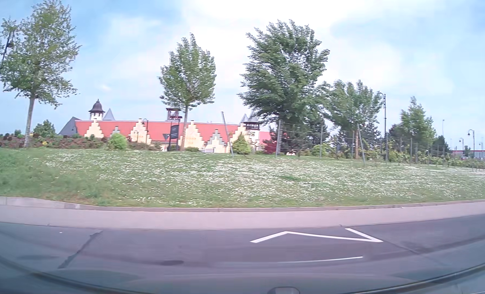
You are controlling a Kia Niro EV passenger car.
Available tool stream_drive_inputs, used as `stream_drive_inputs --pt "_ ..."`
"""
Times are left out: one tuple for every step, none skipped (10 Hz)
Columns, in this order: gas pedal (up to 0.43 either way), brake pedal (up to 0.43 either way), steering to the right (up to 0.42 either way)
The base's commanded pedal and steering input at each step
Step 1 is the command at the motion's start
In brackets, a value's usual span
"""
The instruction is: Follow the waypoints while adhering to traffic rules and regulations
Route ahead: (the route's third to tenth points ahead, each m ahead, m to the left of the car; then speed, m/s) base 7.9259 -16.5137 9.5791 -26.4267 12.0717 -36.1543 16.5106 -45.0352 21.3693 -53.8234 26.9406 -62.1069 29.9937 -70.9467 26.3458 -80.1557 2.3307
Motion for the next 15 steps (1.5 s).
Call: stream_drive_inputs --pt "0.248 0.000 0.945" --pt "0.248 0.000 0.942" --pt "0.248 0.000 0.936" --pt "0.248 0.000 0.932" --pt "0.248 0.000 0.927" --pt "0.248 0.000 0.922" --pt "0.248 0.000 0.917" --pt "0.248 0.000 0.903" --pt "0.248 0.000 0.888" --pt "0.248 0.000 0.860" --pt "0.248 0.000 0.824" --pt "0.248 0.000 0.791" --pt "0.248 0.000 0.763" --pt "0.248 0.000 0.720" --pt "0.280 0.000 0.685"
